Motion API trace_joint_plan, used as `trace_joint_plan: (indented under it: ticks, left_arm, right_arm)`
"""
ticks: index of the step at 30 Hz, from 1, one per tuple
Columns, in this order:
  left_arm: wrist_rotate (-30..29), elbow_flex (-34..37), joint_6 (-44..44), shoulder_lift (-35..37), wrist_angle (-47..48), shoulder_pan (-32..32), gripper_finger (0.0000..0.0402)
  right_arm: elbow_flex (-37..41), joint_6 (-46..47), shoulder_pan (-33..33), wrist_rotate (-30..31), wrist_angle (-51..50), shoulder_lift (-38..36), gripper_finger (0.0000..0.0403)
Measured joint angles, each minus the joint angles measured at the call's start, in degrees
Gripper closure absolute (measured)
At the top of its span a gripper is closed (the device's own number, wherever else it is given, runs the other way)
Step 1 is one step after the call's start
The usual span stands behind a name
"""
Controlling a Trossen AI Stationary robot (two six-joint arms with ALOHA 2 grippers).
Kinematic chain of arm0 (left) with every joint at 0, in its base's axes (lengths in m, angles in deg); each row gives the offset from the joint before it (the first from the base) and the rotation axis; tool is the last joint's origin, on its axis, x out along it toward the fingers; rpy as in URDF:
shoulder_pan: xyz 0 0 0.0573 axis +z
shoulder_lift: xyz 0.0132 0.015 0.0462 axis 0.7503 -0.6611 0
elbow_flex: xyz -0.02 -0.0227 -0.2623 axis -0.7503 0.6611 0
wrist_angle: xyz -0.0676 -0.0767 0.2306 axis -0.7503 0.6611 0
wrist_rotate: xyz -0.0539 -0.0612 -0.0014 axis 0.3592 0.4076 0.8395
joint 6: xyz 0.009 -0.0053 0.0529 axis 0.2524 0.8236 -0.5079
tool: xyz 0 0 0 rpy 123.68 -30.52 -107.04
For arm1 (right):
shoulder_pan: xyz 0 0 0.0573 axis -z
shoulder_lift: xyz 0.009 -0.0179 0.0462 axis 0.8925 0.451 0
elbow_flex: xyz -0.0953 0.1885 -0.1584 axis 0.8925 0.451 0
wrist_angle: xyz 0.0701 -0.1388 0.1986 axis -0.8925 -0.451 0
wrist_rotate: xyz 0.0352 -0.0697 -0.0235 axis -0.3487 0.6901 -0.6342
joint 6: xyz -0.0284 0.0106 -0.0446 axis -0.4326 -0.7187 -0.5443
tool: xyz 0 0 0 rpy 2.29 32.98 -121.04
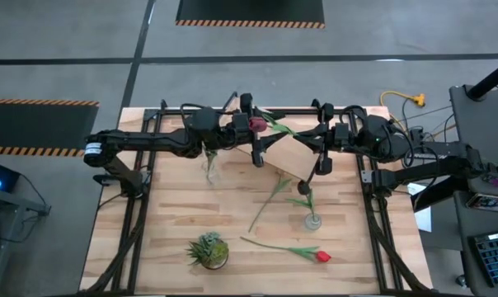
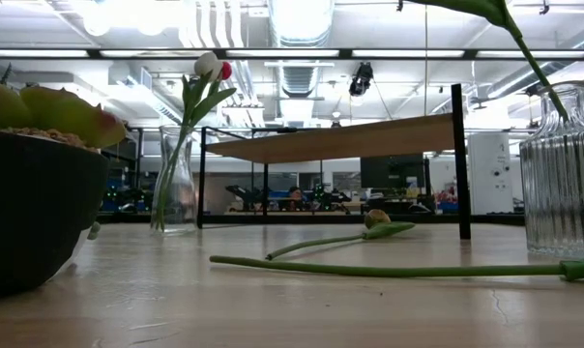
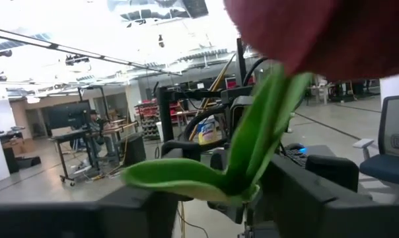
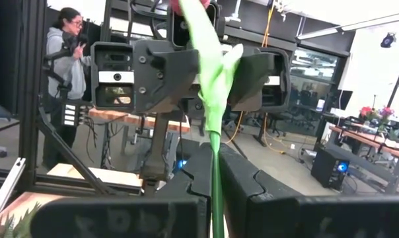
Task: Pick and place flowers into a vace then onto a shelf
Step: Put the dark red tulip into the left transparent vase
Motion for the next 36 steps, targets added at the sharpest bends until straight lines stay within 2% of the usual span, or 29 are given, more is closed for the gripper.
trace_joint_plan:
  ticks: [7, 9, 15, 23, 29, 33, 36]
  left_arm:
    - [0.2, 0.0, -2.1, 0.0, 0.0, 0.0, 0.0371]
    - [0.4, 0.0, -2.7, 0.0, 0.0, 0.0, 0.0390]
    - [0.1, 0.0, -4.0, 0.6, 0.0, 0.0, 0.0399]
    - [-0.7, -0.1, -5.2, 6.0, 1.5, 0.1, 0.0400]
    - [-6.7, -0.1, -5.7, 12.8, 15.6, 0.1, 0.0401]
    - [-7.8, 0.0, -4.2, 16.9, 23.3, -0.1, 0.0401]
    - [-8.5, 0.0, -2.1, 19.8, 29.5, -0.3, 0.0401]
  right_arm:
    - [0.0, 1.8, 0.0, 0.3, 0.0, 0.0, 0.0394]
    - [0.0, 1.8, 0.0, 0.3, 0.0, 0.0, 0.0390]
    - [0.0, 1.5, 0.0, 1.8, -1.2, -0.2, 0.0358]
    - [0.0, 1.6, 0.0, 3.3, -6.0, -2.4, 0.0274]
    - [-0.2, 3.1, 0.0, 3.4, -15.7, -6.7, 0.0231]
    - [-0.1, 4.9, 0.0, 3.2, -23.3, -11.0, 0.0229]
    - [2.4, 6.0, 0.0, -0.9, -25.7, -15.6, 0.0235]
